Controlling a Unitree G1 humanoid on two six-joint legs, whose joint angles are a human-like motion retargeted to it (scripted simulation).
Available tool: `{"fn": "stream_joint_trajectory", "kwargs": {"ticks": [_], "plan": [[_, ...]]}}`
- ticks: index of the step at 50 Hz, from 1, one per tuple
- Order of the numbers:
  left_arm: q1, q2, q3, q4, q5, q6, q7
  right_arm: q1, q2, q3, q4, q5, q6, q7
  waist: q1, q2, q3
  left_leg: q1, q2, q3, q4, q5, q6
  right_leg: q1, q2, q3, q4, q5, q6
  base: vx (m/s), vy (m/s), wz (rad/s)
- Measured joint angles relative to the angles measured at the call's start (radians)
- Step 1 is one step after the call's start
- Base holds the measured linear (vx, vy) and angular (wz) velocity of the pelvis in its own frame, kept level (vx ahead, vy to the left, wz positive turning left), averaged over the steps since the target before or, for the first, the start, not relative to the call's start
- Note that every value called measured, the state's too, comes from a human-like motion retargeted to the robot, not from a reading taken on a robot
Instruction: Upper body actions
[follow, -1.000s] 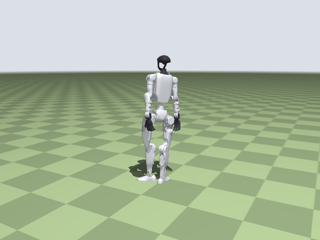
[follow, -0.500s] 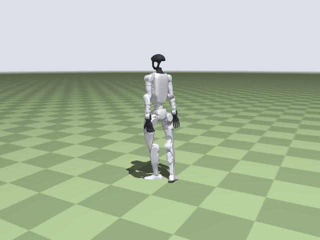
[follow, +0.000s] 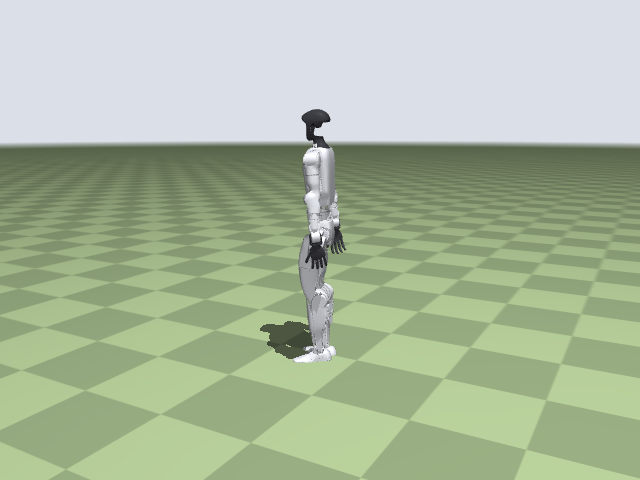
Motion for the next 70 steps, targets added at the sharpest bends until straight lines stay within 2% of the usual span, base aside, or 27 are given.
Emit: {"fn": "stream_joint_trajectory", "kwargs": {"ticks": [8,32,40,46,54,57,62,65,67,70], "plan": [[0.043,-0.009,-0.002,0.021,0.032,0.005,-0.011,-0.018,0.002,0.011,0.008,0.007,0.008,0.004,0.048,0.017,-0.052,-0.006,0.003,-0.035,0.003,-0.009,-0.008,0.029,0.01,-0.047,-0.048,0.001,-0.009,0.09,-0.02,0.25],[0.021,-0.007,-0.021,0.021,0.027,0.007,-0.031,-0.002,0.015,0.016,0.01,-0.005,0.012,0.019,0.049,0.021,-0.056,-0.005,0.025,-0.063,0.016,-0.018,-0.023,0.056,0.028,-0.106,-0.051,-0.029,-0.026,0.0,-0.04,0.09],[0.02,-0.011,-0.032,0.03,0.014,0.001,-0.021,0.0,0.001,0.005,0.014,-0.014,0.017,0.011,0.037,0.019,-0.051,0.019,0.017,-0.025,0.013,-0.024,-0.011,0.042,0.016,-0.081,-0.002,-0.05,-0.03,0.01,0.02,-0.17],[0.011,-0.008,-0.071,0.048,0.024,-0.001,-0.021,0.004,-0.01,-0.005,0.005,-0.021,0.008,0.007,-0.021,0.032,-0.042,0.044,0.01,-0.002,0.002,-0.034,0.011,0.014,0.009,-0.044,0.056,-0.058,-0.027,-0.01,0.05,-0.36],[-0.007,0.005,-0.09,0.053,0.032,-0.005,-0.025,-0.013,-0.014,0.015,0.007,-0.062,0.002,-0.002,-0.083,0.041,-0.034,0.067,0.012,0.158,-0.039,-0.057,0.033,-0.077,0.038,0.084,0.073,-0.006,-0.057,-0.15,0.02,-1.21],[0.0,0.011,-0.086,0.052,0.033,-0.008,-0.032,-0.021,-0.012,0.02,0.011,-0.061,0.0,0.005,-0.099,0.053,-0.036,0.063,0.036,0.251,-0.05,-0.069,0.03,-0.092,0.004,-0.072,0.057,-0.041,-0.065,-0.25,-0.04,-1.97],[0.018,0.027,-0.083,0.046,0.04,-0.01,-0.04,-0.034,-0.018,0.025,0.013,-0.041,-0.003,0.01,-0.088,0.063,-0.035,0.065,0.075,0.426,-0.063,-0.102,0.014,-0.067,-0.077,-0.459,0.031,-0.093,-0.003,-0.27,-0.05,-2.56],[0.036,0.034,-0.08,0.04,0.051,-0.01,-0.037,-0.042,-0.025,0.025,0.018,-0.03,-0.002,0.017,-0.085,0.066,-0.047,0.062,0.088,0.519,-0.067,-0.123,0.003,-0.03,-0.097,-0.719,0.019,-0.084,0.016,-0.23,-0.08,-2.55],[0.045,0.037,-0.074,0.038,0.061,-0.007,-0.036,-0.049,-0.032,0.02,0.021,-0.022,-0.003,0.021,-0.085,0.067,-0.055,0.059,0.091,0.569,-0.069,-0.135,-0.006,-0.01,-0.091,-0.819,0.011,-0.059,0.008,-0.16,-0.06,-2.33],[0.053,0.038,-0.072,0.035,0.064,-0.004,-0.036,-0.047,-0.041,0.007,0.026,-0.006,-0.007,0.015,-0.092,0.07,-0.06,0.062,0.097,0.626,-0.065,-0.152,-0.02,0.015,-0.085,-0.854,0.024,-0.02,-0.001,-0.15,-0.09,-1.85]]}}
